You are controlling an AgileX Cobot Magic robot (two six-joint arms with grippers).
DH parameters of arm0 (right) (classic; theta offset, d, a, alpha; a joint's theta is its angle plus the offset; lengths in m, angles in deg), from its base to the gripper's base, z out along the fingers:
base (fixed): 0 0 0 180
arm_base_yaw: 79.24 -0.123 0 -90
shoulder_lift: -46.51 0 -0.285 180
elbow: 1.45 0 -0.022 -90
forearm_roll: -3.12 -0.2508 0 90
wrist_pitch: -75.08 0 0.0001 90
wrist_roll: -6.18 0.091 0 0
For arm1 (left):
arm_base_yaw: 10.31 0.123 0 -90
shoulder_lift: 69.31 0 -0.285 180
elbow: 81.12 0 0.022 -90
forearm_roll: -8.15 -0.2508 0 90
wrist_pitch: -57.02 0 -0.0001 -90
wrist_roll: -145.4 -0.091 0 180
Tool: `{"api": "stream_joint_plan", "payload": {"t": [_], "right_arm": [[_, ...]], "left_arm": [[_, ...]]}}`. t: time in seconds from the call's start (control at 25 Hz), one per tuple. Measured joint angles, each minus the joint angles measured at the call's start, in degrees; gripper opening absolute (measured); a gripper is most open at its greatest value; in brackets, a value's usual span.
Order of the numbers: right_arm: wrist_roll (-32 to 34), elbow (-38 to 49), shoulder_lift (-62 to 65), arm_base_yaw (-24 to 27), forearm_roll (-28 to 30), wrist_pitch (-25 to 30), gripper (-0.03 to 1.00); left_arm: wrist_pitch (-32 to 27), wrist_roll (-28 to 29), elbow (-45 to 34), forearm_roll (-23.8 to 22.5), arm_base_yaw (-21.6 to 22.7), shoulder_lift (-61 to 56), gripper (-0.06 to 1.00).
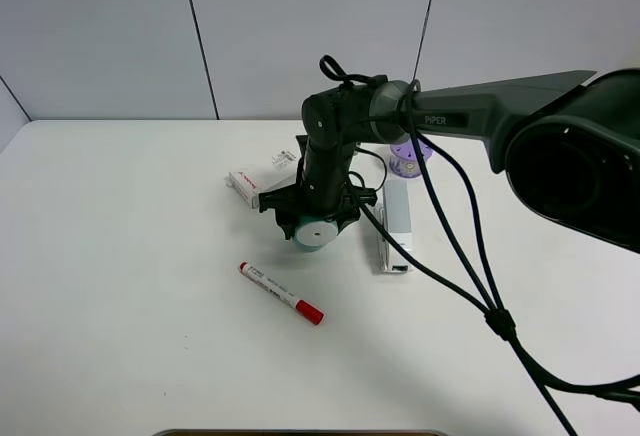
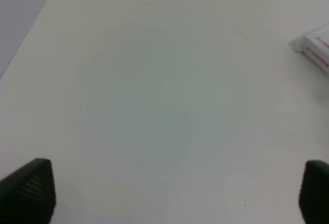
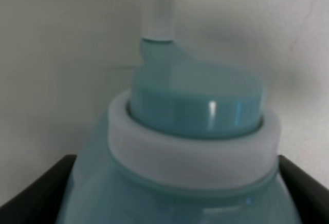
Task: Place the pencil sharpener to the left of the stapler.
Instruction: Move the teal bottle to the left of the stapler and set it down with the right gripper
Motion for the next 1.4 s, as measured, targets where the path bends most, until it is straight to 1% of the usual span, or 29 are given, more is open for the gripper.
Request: {"api": "stream_joint_plan", "payload": {"t": [1.4], "right_arm": [[0.32, -0.18, 0.0, 0.0, -0.12, 0.25, 0.68]], "left_arm": [[0.0, 0.0, 0.0, 0.0, 0.0, 0.0, 0.95]]}}
